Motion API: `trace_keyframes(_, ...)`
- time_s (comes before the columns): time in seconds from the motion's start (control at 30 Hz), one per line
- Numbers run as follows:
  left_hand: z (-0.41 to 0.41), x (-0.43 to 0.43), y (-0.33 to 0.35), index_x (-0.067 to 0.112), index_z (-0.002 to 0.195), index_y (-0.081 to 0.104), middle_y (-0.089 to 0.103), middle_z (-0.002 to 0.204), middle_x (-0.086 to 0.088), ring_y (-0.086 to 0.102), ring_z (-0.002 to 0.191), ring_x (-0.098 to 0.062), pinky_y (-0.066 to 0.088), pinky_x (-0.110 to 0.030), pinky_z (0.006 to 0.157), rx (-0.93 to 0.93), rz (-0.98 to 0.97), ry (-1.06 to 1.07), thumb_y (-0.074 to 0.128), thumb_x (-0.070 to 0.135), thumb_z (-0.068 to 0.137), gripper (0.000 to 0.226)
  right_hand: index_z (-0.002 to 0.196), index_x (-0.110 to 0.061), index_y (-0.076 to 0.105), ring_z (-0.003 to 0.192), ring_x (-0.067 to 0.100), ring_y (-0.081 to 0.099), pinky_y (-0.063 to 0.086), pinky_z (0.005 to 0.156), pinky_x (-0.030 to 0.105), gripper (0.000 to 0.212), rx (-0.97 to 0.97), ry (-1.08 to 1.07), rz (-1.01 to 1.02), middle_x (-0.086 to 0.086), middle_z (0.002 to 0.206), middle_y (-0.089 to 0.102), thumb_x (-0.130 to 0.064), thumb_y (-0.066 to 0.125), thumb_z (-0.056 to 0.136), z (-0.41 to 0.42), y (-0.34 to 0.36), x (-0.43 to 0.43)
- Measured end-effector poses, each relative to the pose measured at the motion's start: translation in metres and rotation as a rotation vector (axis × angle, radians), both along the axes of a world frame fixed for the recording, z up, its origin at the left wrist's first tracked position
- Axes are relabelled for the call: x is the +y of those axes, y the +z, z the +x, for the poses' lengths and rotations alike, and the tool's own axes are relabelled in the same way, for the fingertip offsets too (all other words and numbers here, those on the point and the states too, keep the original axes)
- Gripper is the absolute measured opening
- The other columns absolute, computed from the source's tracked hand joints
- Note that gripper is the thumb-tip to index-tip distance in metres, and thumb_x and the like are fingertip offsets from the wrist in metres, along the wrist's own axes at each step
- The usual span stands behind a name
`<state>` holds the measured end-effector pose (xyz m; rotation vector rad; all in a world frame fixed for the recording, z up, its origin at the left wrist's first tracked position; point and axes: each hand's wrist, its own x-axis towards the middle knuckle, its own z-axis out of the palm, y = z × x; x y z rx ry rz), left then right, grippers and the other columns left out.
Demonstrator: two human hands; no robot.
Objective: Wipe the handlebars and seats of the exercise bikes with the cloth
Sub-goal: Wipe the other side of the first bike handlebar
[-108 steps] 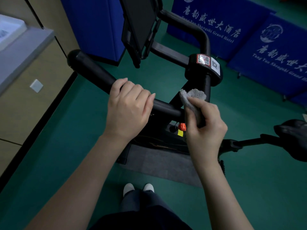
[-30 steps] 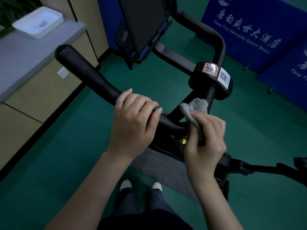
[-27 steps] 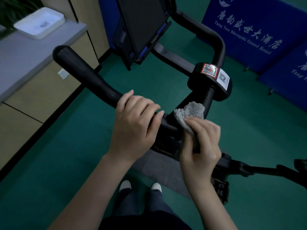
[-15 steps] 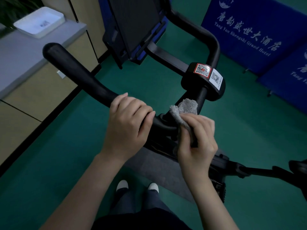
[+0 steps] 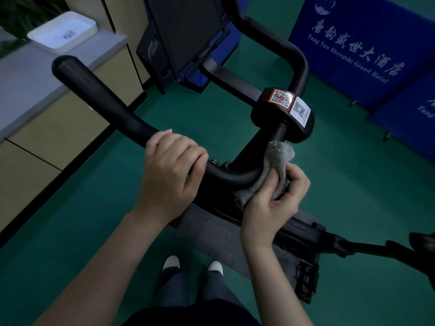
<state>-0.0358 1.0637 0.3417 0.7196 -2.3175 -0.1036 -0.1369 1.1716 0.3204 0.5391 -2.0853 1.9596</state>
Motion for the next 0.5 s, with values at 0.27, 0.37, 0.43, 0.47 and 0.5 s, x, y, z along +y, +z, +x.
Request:
trace_keyframes(0.27,-0.001,-0.002,-0.005,0.011,0.083,0.066,0.062,0.083,0.000,0.054,0.085,-0.019,0.026,-0.031,0.104,0.017,-0.035,0.011,0.038,0.024,0.100,0.034,0.101,-0.026,0.049,0.096,0.029,0.052,0.044,0.089,0.040,0.021,-0.111,-0.049,-0.080,0.010,0.100,0.051,-0.007,0.049,0.092,0.009,0.000,-0.007)
trace_keyframes(0.37,-0.001,-0.003,-0.006,0.011,0.084,0.066,0.062,0.083,-0.001,0.053,0.086,-0.019,0.026,-0.032,0.104,0.028,-0.044,0.001,0.040,0.022,0.099,0.032,0.102,-0.019,0.050,0.094,0.021,0.053,0.046,0.087,0.036,0.012,-0.225,-0.139,-0.172,0.004,0.099,0.052,-0.010,0.048,0.093,0.017,0.000,-0.015)
trace_keyframes(0.43,-0.001,-0.004,-0.007,0.012,0.084,0.065,0.062,0.083,0.000,0.053,0.086,-0.019,0.027,-0.032,0.104,0.034,-0.043,-0.010,0.039,0.022,0.099,0.032,0.100,-0.020,0.051,0.093,0.014,0.054,0.047,0.087,0.033,0.010,-0.302,-0.205,-0.256,-0.001,0.098,0.053,-0.013,0.048,0.093,0.022,0.001,-0.021)
trace_keyframes(0.47,0.000,-0.004,-0.007,0.012,0.083,0.065,0.062,0.083,0.001,0.053,0.085,-0.020,0.027,-0.032,0.104,0.033,-0.039,-0.018,0.039,0.022,0.099,0.032,0.099,-0.022,0.051,0.094,0.015,0.054,0.048,0.090,0.037,0.010,-0.340,-0.240,-0.289,-0.001,0.099,0.054,-0.014,0.048,0.093,0.025,0.001,-0.024)
trace_keyframes(0.5,0.000,-0.005,-0.007,0.013,0.083,0.064,0.062,0.083,0.001,0.053,0.086,-0.020,0.026,-0.032,0.104,0.029,-0.037,-0.026,0.039,0.023,0.099,0.031,0.099,-0.023,0.052,0.096,0.019,0.055,0.048,0.093,0.042,0.010,-0.376,-0.271,-0.322,0.001,0.101,0.055,-0.015,0.049,0.093,0.027,0.002,-0.027)
